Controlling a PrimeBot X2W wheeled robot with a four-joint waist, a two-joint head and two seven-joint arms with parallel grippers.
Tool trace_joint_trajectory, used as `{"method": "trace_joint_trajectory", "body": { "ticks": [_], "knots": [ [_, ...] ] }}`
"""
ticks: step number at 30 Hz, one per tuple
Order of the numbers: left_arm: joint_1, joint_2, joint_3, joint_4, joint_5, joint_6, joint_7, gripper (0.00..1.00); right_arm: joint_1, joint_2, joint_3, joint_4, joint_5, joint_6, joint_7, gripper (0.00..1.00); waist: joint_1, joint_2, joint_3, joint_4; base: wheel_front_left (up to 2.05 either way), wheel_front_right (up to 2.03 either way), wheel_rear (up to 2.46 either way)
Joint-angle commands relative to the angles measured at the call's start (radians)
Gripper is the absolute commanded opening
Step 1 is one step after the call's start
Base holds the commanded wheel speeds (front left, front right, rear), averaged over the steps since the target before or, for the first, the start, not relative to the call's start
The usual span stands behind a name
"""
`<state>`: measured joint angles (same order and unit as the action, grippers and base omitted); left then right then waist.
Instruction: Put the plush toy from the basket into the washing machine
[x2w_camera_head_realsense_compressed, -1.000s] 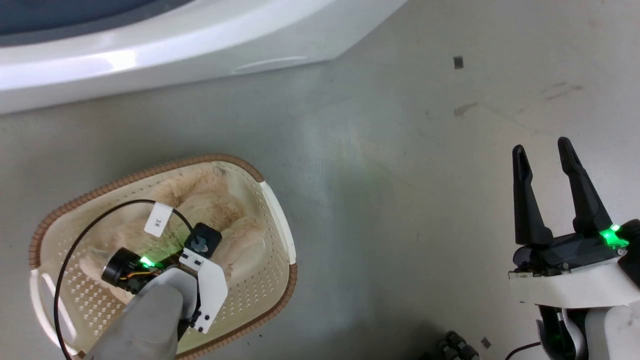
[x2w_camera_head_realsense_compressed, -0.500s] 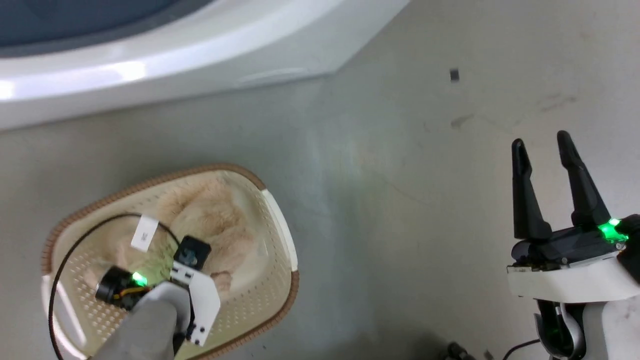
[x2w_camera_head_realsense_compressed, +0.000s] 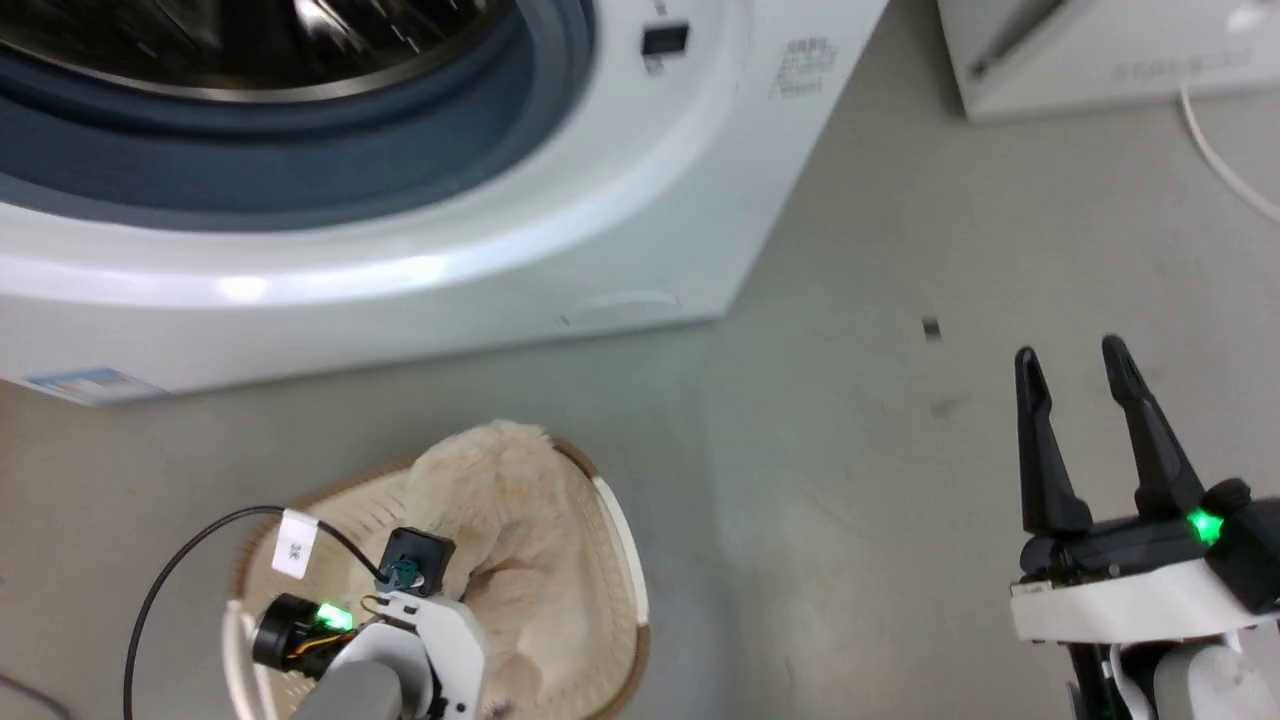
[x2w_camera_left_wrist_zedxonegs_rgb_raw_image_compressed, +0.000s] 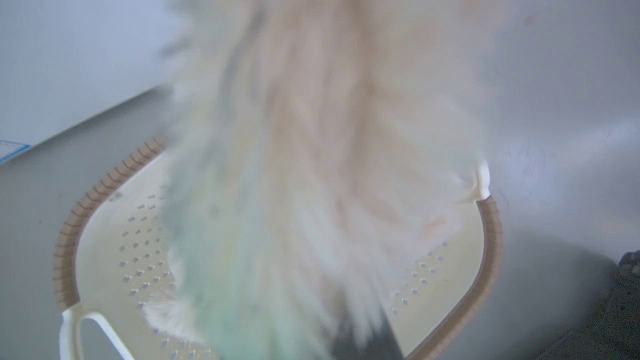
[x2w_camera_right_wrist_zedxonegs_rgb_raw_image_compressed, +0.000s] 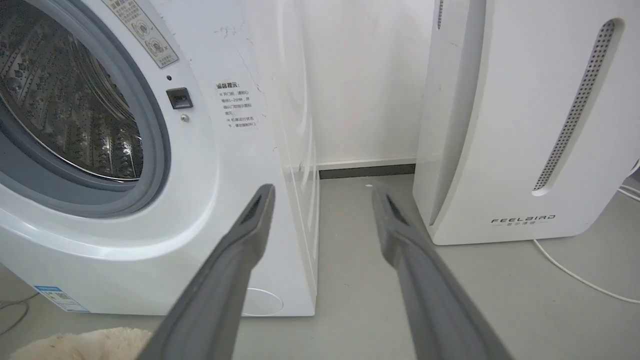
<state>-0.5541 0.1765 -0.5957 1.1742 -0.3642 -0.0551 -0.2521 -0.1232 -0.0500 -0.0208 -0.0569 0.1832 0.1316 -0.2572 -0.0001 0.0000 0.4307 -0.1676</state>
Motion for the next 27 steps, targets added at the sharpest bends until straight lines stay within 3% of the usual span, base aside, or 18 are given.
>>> {"method": "trace_joint_trajectory", "body": {
  "ticks": [1,15,23,27],
  "knots": [
    [0.017,0.008,0.014,-0.047,-0.006,0.008,-0.009,0.00,0.014,0.000,-0.001,0.004,-0.010,-0.001,-0.005,1.00,0.0001,0.0000,-0.088,0.048,0.00,0.00,0.00],
    [0.294,0.053,0.184,-0.616,0.066,0.107,-0.010,0.00,0.099,0.000,-0.006,0.015,-0.021,-0.001,-0.005,1.00,0.0001,0.0000,-0.257,0.097,0.00,0.00,0.00],
    [0.343,0.067,0.273,-0.857,0.129,0.121,-0.010,0.00,0.108,0.000,0.004,0.011,-0.020,-0.001,-0.005,1.00,0.0001,0.0000,-0.265,0.095,0.00,0.00,0.00],
    [0.319,0.072,0.337,-1.002,0.134,0.082,-0.010,0.00,0.098,0.000,0.012,-0.001,-0.015,-0.001,-0.005,1.00,0.0001,0.0000,-0.230,0.078,0.00,0.00,0.00]
  ]
}}
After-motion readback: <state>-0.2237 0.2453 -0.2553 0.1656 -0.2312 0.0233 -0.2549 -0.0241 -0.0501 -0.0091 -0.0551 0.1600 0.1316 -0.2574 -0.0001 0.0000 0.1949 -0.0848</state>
